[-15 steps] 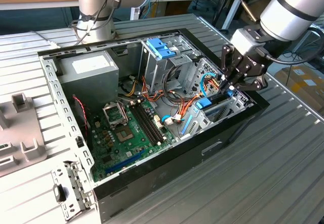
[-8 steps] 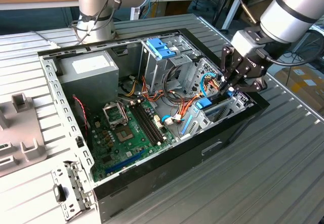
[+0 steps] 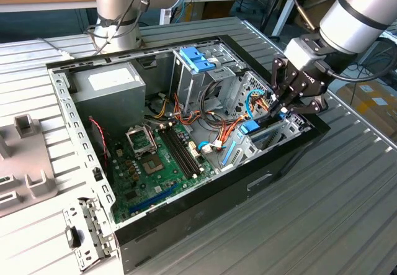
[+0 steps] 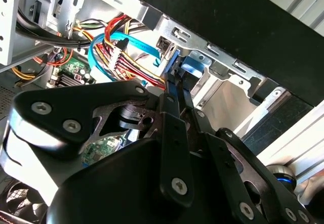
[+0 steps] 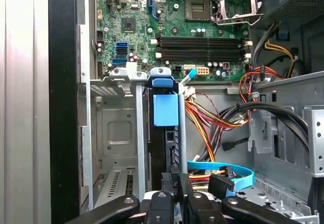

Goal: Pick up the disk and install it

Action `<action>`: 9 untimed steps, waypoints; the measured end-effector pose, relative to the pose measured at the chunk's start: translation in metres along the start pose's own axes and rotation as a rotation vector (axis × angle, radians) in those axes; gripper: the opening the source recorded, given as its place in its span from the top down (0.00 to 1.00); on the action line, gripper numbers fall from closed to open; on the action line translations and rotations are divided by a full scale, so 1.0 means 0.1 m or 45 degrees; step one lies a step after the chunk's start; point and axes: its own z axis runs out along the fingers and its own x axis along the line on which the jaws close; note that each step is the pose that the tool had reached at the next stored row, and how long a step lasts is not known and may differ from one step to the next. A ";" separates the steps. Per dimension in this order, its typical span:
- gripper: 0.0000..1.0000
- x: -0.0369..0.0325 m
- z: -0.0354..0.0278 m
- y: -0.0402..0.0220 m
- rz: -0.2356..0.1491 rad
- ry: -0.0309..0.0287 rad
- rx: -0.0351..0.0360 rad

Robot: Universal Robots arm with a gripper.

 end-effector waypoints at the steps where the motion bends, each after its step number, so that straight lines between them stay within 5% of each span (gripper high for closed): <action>1: 0.83 0.001 0.011 -0.001 0.000 0.0001 0.0000; 9: 0.83 0.004 0.032 0.045 0.000 -0.0006 -0.0002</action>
